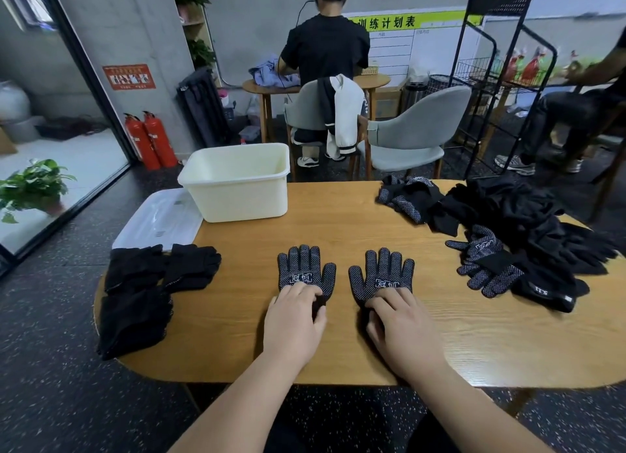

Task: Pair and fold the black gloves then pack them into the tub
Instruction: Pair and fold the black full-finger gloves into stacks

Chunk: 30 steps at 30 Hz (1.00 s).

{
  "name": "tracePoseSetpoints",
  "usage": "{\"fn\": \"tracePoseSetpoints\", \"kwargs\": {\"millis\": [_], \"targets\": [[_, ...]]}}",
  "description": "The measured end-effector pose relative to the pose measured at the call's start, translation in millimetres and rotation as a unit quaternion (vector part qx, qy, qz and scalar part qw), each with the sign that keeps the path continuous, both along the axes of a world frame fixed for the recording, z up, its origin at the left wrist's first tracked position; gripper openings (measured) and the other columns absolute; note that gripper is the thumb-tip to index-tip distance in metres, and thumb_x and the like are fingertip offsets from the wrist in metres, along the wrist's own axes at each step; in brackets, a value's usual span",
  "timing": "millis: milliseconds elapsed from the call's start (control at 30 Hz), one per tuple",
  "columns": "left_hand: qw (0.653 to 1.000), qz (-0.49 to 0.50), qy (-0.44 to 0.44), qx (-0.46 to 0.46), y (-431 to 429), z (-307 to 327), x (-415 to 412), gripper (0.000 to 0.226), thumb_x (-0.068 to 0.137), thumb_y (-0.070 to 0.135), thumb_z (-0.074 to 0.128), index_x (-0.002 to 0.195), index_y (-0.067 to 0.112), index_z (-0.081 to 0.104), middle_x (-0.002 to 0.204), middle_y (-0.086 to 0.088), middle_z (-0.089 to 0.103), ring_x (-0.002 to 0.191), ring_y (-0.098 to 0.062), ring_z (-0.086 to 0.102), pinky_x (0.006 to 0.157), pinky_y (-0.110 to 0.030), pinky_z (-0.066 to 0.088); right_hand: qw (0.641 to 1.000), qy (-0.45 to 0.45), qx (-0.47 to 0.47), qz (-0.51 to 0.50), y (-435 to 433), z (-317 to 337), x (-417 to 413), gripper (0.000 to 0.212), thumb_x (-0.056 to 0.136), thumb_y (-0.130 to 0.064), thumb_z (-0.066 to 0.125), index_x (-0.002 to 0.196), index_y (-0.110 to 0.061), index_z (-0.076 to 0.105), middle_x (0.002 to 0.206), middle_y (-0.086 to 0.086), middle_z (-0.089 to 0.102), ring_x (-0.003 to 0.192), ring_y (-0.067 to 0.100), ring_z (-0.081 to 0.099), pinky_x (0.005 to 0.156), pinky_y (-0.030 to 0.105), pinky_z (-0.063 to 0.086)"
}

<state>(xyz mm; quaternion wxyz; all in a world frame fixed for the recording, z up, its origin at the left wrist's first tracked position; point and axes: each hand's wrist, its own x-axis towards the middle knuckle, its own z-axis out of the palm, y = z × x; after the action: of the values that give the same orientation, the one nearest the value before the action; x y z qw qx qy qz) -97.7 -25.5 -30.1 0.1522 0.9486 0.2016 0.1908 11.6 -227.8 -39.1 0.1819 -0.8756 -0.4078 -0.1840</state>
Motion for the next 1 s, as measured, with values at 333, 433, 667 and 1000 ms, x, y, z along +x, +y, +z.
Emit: {"fn": "tracePoseSetpoints", "kwargs": {"millis": [333, 433, 667, 1000], "targets": [[0.997, 0.053, -0.055, -0.019, -12, -9, -1, 0.009, 0.100, 0.033, 0.063, 0.093, 0.039, 0.061, 0.097, 0.022, 0.052, 0.101, -0.010, 0.047, 0.092, -0.033, 0.041, 1.000, -0.013, -0.001, 0.000, 2, -2, 1, 0.017, 0.093, -0.029, 0.067, 0.108, -0.023, 0.072, 0.112, -0.007, 0.062, 0.104, 0.022, 0.055, 0.088, 0.036, 0.047], [0.992, 0.055, -0.074, -0.088, -8, -5, -4, 0.014, 0.102, 0.033, 0.062, 0.092, 0.042, 0.060, 0.091, 0.026, 0.055, 0.096, -0.003, 0.047, 0.096, -0.034, 0.039, 0.999, -0.050, 0.005, 0.011, 5, 2, 0, 0.018, 0.096, -0.031, 0.066, 0.110, -0.022, 0.074, 0.116, -0.005, 0.064, 0.110, 0.025, 0.056, 0.096, 0.040, 0.045], [0.959, 0.031, -0.132, -0.247, 0, -6, -7, 0.013, 0.093, 0.037, 0.074, 0.084, 0.046, 0.071, 0.085, 0.019, 0.067, 0.086, -0.005, 0.058, 0.091, -0.039, 0.049, 0.999, -0.008, 0.007, 0.048, 34, 10, -22, 0.032, 0.097, -0.058, 0.059, 0.109, -0.033, 0.076, 0.115, -0.017, 0.065, 0.119, 0.020, 0.054, 0.116, 0.048, 0.035], [0.949, -0.001, -0.101, -0.300, 6, -8, -4, 0.008, 0.091, 0.051, 0.066, 0.097, 0.055, 0.070, 0.097, 0.027, 0.074, 0.101, -0.004, 0.067, 0.097, -0.043, 0.054, 0.987, 0.136, 0.078, -0.036, 50, 17, -22, 0.022, 0.088, -0.051, 0.065, 0.101, -0.037, 0.076, 0.100, -0.024, 0.070, 0.109, 0.014, 0.053, 0.100, 0.033, 0.027]]}}
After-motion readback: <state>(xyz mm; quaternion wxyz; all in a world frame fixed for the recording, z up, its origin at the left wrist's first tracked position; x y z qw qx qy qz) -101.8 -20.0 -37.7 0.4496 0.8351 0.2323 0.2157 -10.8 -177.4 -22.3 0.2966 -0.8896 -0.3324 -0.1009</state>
